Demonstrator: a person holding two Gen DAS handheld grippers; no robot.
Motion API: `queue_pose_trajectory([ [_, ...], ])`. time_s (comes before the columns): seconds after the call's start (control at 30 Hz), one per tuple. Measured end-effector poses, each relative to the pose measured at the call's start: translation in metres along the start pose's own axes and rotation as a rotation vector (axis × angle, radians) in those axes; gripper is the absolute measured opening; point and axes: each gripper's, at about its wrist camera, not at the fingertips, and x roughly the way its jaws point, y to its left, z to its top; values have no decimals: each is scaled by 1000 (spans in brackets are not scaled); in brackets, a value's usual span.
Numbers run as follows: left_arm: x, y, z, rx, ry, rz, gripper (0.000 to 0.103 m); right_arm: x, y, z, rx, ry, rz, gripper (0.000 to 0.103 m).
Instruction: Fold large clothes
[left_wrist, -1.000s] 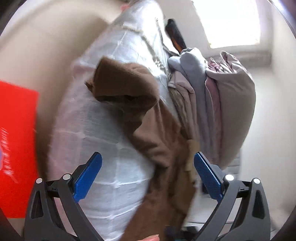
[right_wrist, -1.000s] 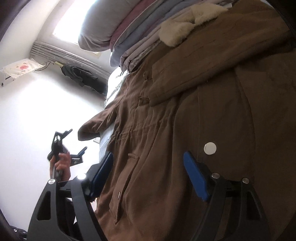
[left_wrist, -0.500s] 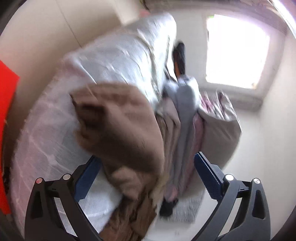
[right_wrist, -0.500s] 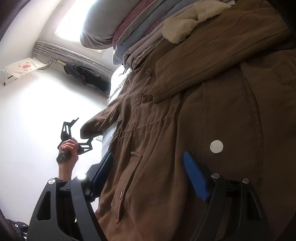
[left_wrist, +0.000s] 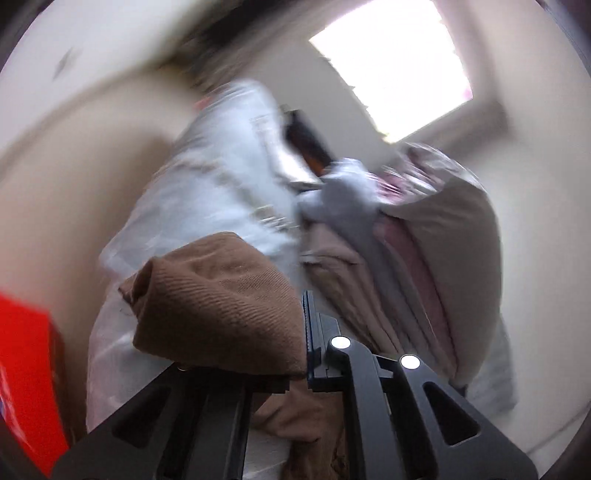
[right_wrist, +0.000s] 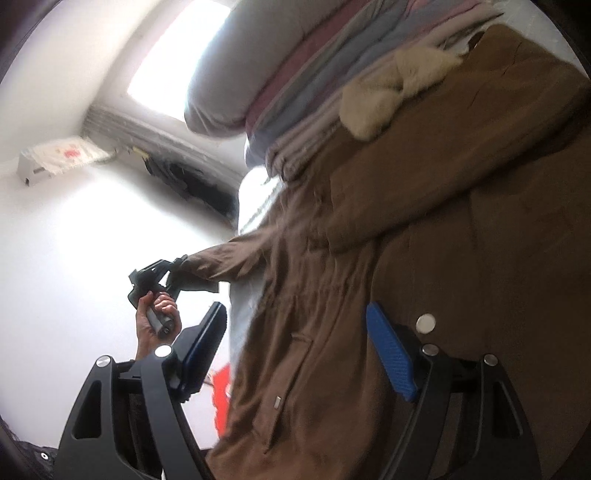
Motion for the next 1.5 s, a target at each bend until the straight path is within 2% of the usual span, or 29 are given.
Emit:
queue_pose_trajectory([
  [0.07,0,-61,-6,156,-7,-23,5,-17,-2,6,24,-41,11,76],
  [0.13,4,-136,-31,344,9,-73,5,-35,-6,12,50,-87,14,76],
  [0.17,5,-159,-45,405,22,-93,5,-45,-9,14,64,-114,19,76],
  [0.27,25,-240,-122,617,133,-189,5,-74,-18,22,105,-192,20,76],
  [0.3,38,-261,-157,673,197,-222,5,-81,-22,23,119,-212,23,76],
  [0.37,73,-286,-230,748,350,-256,5,-98,-33,28,159,-262,30,76],
  [0.43,109,-293,-290,796,496,-235,6,-110,-44,31,188,-298,25,76],
  [0.5,144,-293,-352,864,647,-188,13,-115,-54,33,222,-314,24,76],
  [0.57,173,-286,-411,961,820,-87,21,-118,-62,35,252,-317,31,76],
  [0.6,174,-286,-428,1026,815,-37,24,-119,-65,35,264,-317,41,76],
  [0.63,169,-288,-435,1085,772,-28,29,-119,-65,36,267,-317,46,76],
  [0.7,157,-296,-437,1159,739,-62,40,-119,-63,36,265,-316,47,76],
  [0.73,151,-299,-430,1159,732,-86,44,-119,-62,36,261,-310,48,76],
  [0.77,142,-303,-418,1141,720,-133,46,-117,-61,36,260,-305,43,76],
  [0.87,125,-304,-377,1072,668,-201,56,-113,-63,34,269,-296,29,76],
  [0.9,115,-305,-373,1044,656,-217,61,-113,-64,34,274,-294,28,76],
  [0.97,103,-301,-343,986,617,-230,65,-108,-62,31,278,-275,18,76],
  [1.03,80,-285,-325,957,589,-226,70,-98,-64,36,280,-241,-34,76],
  [1.13,79,-252,-298,936,550,-170,75,-77,-65,47,264,-169,-112,76],
  [1.2,89,-226,-278,900,544,-108,75,-53,-61,65,190,-113,-277,76],
  [1.27,101,-203,-262,831,535,-68,75,-28,-68,79,146,-57,-407,76],
  [1.37,118,-166,-238,718,514,-8,75,8,-89,96,155,25,-464,75],
  [1.5,135,-130,-209,612,484,44,75,30,-76,131,8,-57,-504,75],
])
